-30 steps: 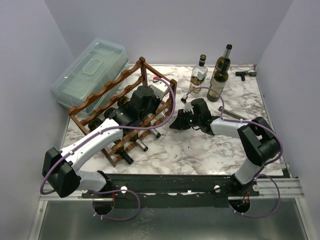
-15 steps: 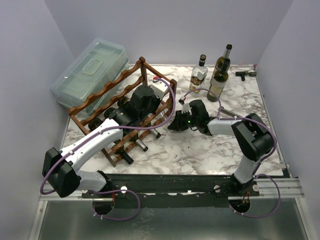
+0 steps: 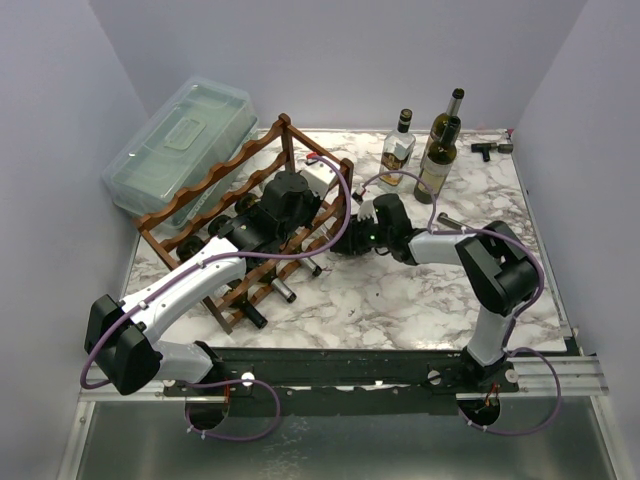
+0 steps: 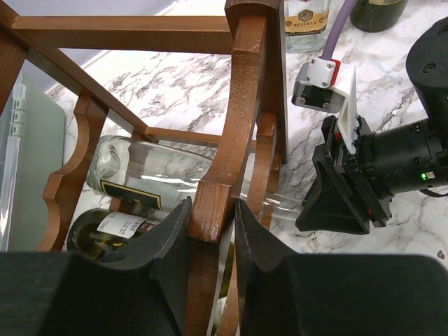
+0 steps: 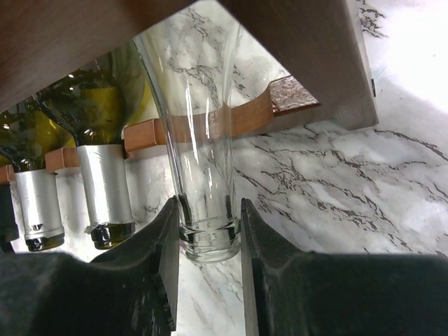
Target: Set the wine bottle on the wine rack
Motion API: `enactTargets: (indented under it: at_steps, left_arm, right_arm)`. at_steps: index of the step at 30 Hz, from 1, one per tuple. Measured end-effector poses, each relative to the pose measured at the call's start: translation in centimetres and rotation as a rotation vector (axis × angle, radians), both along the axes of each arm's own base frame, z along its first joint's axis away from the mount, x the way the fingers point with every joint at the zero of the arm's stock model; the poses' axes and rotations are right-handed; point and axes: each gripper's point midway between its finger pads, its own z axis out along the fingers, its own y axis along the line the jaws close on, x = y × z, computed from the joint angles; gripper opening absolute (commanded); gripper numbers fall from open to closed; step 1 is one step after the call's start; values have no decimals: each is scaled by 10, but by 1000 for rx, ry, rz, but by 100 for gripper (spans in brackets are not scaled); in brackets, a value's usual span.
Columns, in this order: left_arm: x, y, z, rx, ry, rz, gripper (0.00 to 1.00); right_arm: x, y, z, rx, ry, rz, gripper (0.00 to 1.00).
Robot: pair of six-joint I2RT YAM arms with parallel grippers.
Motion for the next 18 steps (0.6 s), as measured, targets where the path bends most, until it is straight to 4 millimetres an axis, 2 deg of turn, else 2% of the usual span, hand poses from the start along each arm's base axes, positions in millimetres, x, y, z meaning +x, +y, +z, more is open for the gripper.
enactTargets:
  at_steps: [4, 11, 15, 18]
  left_arm:
    - [0, 0, 0, -1, 0, 0, 0]
    - [0, 0, 0, 0, 1, 0, 0]
    - [0, 0, 0, 0, 1, 0, 0]
    - [0, 0, 0, 0, 1, 0, 0]
  right_arm:
    - [2, 2, 0, 13, 2, -9, 1]
    - [9, 7, 2, 67, -1, -55, 24]
    - [9, 8, 2, 94, -3, -73, 45]
    - [10, 6, 0, 100, 1, -102, 54]
